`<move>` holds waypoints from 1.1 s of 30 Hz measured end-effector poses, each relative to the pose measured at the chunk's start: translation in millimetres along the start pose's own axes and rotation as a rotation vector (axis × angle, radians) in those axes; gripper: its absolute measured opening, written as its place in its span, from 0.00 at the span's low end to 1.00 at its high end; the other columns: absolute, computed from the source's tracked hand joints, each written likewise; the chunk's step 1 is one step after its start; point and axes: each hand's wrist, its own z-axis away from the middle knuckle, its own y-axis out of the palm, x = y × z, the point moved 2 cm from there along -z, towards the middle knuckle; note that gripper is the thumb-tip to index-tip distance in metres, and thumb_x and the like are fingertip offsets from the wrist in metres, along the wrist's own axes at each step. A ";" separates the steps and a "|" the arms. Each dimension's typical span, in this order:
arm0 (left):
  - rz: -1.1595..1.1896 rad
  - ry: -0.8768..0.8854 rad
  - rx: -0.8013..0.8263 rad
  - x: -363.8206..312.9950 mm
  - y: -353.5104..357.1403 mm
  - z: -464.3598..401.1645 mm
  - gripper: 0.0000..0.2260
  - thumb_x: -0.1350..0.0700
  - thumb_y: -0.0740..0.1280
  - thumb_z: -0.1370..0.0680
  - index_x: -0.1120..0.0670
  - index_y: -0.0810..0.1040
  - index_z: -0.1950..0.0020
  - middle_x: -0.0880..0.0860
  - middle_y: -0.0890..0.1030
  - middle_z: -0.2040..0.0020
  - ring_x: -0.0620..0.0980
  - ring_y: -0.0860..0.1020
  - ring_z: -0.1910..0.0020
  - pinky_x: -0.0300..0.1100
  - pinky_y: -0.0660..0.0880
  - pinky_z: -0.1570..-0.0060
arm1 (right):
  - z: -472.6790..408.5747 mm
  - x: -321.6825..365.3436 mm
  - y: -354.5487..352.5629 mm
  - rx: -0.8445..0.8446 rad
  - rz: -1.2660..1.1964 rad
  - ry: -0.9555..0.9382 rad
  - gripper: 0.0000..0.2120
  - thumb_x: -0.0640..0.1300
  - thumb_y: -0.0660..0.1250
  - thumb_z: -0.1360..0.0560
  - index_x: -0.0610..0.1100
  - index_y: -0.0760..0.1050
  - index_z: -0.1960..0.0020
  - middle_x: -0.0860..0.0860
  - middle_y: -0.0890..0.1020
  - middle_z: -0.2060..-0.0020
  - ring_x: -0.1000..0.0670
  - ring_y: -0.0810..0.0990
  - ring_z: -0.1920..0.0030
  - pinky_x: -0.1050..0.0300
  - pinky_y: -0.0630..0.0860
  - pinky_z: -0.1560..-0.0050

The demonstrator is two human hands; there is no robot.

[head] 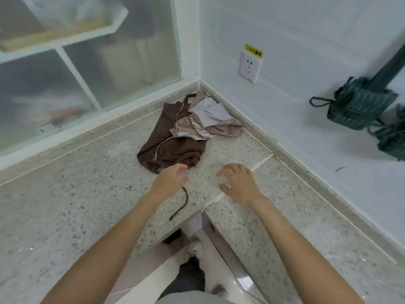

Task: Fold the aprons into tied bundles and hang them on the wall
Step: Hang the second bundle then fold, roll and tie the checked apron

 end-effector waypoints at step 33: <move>0.174 -0.174 0.136 32.9 -0.2 -322.0 0.53 0.38 0.71 0.32 0.59 0.40 0.24 0.60 0.60 0.26 0.56 0.64 0.30 0.46 0.66 0.38 | -358.0 -87.1 22.3 -0.093 -0.002 0.370 0.34 0.38 0.65 0.28 0.53 0.57 0.26 0.43 0.82 0.52 0.42 0.79 0.56 0.53 0.74 0.62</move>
